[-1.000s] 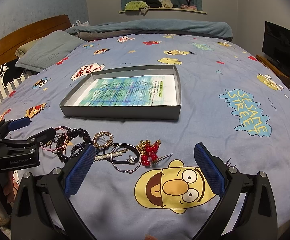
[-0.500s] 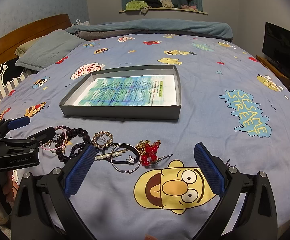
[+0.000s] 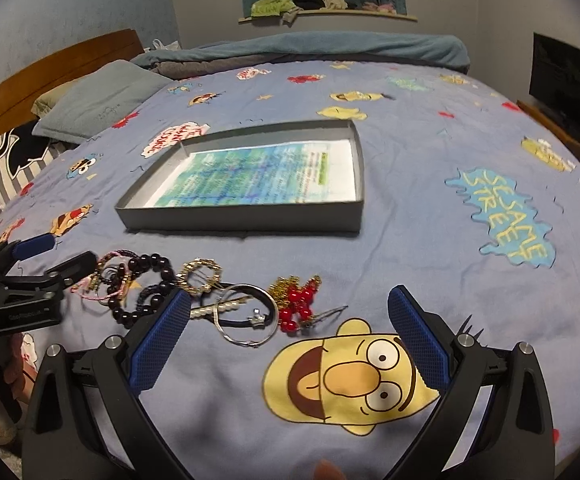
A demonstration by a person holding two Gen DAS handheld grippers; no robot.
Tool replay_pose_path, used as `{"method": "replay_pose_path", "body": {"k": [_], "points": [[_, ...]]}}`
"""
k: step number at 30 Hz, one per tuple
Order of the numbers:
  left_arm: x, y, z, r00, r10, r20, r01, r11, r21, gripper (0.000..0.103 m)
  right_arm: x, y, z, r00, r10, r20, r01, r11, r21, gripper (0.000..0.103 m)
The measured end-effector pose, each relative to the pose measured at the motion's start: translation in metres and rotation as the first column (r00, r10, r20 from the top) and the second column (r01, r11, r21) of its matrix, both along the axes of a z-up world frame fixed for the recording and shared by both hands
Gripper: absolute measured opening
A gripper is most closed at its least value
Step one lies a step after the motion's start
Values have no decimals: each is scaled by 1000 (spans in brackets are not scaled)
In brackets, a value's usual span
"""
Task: Organize jewelry
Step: 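Grasp the pink string bracelet with the left tool while the right tool grasps the red-bead pendant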
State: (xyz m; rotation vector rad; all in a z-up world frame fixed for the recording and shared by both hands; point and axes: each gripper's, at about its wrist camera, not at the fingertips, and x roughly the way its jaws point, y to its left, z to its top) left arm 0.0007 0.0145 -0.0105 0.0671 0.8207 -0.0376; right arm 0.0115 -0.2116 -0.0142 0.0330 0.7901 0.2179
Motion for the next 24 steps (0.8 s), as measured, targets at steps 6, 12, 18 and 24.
{"method": "replay_pose_path", "body": {"k": [6,12,18,24], "points": [[-2,6,-20,999,-50,-19,50,998,35,99,3,-6,-13,1000,18,1,-18,1000,-8,97],[-7,11,-31,993,-115,3,115,990,76,99,8,-10,-29,999,26,-46,-27,999,-25,97],[-2,34,-28,993,-114,-14,113,992,-46,99,7,-12,-27,999,32,-28,-33,999,-34,97],[-5,41,-35,992,-119,-43,117,992,-56,96,8,-19,-28,999,41,-32,-41,999,-20,97]]}}
